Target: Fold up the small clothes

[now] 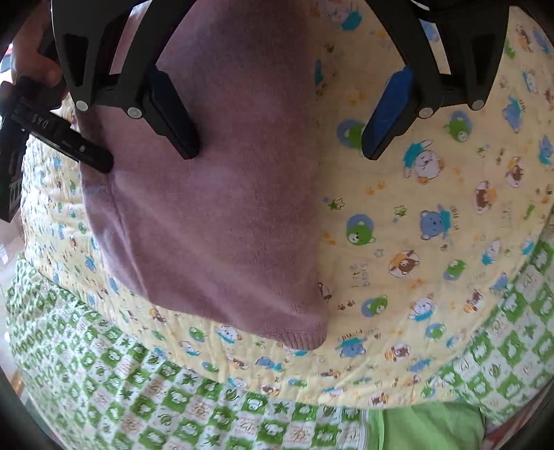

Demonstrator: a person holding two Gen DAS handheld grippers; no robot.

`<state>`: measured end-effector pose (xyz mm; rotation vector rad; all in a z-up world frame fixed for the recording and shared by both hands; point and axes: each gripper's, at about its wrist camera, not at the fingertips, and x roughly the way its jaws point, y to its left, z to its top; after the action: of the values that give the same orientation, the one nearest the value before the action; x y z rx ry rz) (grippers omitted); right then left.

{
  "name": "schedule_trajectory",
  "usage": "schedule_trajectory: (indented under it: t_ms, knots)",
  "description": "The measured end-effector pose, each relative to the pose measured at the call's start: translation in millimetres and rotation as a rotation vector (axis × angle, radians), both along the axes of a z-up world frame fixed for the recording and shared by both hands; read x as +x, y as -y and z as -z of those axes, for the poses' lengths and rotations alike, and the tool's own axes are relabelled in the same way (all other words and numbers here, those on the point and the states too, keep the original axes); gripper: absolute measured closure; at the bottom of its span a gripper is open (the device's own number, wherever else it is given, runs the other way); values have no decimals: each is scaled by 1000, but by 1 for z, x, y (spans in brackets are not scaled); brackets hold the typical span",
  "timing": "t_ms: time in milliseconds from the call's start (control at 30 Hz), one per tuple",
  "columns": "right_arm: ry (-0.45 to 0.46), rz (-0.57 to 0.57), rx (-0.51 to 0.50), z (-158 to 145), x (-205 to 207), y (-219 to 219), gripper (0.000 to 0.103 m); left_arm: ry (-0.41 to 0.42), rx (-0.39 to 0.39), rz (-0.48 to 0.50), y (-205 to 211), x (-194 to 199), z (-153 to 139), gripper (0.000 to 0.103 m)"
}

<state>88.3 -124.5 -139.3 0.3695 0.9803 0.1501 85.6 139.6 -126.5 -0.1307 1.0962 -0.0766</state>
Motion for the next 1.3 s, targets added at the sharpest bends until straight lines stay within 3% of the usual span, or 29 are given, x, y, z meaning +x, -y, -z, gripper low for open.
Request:
schedule_trajectory:
  t_ms: [167,333,433,667,767,867,1000,1100,1167,1300]
  knots:
    - [18,1,2,-11,-28,6,5,19,-9,-8,-4,-30,-11,8]
    - [-3,-28,-128,3,-43,3,5,3,-16,-10,-3,-46,-1,7]
    - [-20,-4,-117,8,-38,8,5,30,12,5,3,-52,-9,9]
    - [73,-13,-19,-25,-71,9,5,74,54,32,6,-84,-28,10]
    - [107,-37,0,-34,-93,1,5,68,73,28,4,-100,-26,10]
    - [134,-75,-13,-36,-112,-9,5,33,139,42,8,-111,-11,10]
    - [54,-87,-158,-16,-116,-24,5,10,153,47,7,-121,0,10]
    - [1,-52,-174,0,-121,-15,5,29,163,54,8,-132,-6,10]
    - [-2,-25,-152,0,-126,-7,5,46,160,53,7,-138,-12,10]
    - [93,-37,-61,-22,-145,-5,5,79,150,46,6,-148,-24,10]
